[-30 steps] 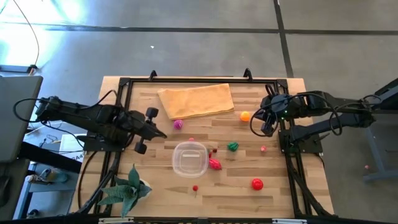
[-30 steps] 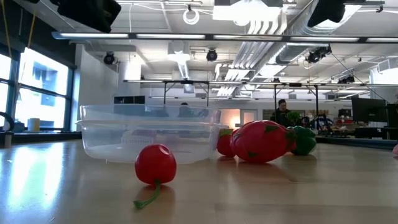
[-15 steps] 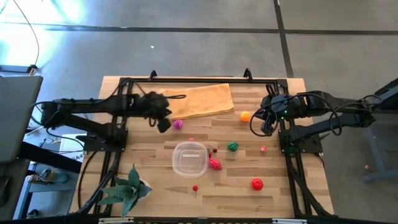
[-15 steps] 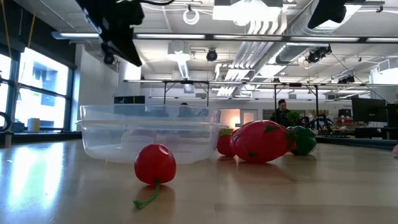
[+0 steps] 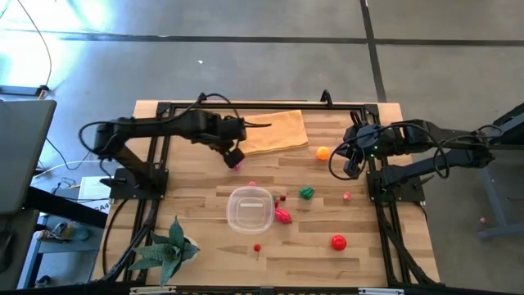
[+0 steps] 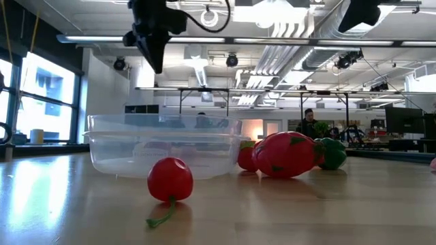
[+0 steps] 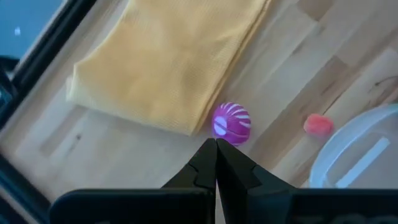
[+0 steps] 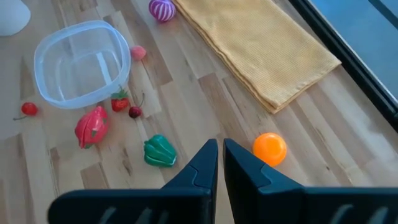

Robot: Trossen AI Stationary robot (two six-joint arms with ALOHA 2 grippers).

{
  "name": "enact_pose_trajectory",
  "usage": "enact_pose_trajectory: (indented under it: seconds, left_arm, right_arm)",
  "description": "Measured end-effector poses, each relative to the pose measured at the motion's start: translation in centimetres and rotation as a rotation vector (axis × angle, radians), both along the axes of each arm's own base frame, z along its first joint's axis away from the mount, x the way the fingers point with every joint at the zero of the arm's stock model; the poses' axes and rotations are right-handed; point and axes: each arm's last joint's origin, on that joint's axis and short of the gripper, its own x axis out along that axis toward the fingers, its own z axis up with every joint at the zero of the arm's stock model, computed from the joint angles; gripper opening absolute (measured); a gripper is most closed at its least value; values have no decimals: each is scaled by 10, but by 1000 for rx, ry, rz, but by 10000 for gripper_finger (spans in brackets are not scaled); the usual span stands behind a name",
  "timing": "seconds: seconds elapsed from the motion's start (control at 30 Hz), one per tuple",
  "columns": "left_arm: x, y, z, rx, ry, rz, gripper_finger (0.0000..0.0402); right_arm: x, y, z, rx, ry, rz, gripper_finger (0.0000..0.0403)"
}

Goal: Pick and placing Produce into tupperware
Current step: Put the red onion into the transparent bin

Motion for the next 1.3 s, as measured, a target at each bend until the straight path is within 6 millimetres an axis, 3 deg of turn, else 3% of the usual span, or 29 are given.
enact_pose_trajectory:
  seconds: [0.27, 0.4, 0.8, 1.3]
  left_arm:
    - [21, 3, -26, -118, 37, 84, 1]
    - [28, 5, -40, -167, 44, 209, 1]
    - [34, 10, -70, -293, 160, 386, 1]
    - [32, 20, -70, -306, 159, 346, 1]
  right_arm:
    - [0, 0, 0, 1, -1, 2, 18]
    - [0, 0, 0, 3, -1, 1, 18]
    - [0, 0, 0, 54, -18, -55, 18]
    - [0, 0, 0, 58, -20, -61, 18]
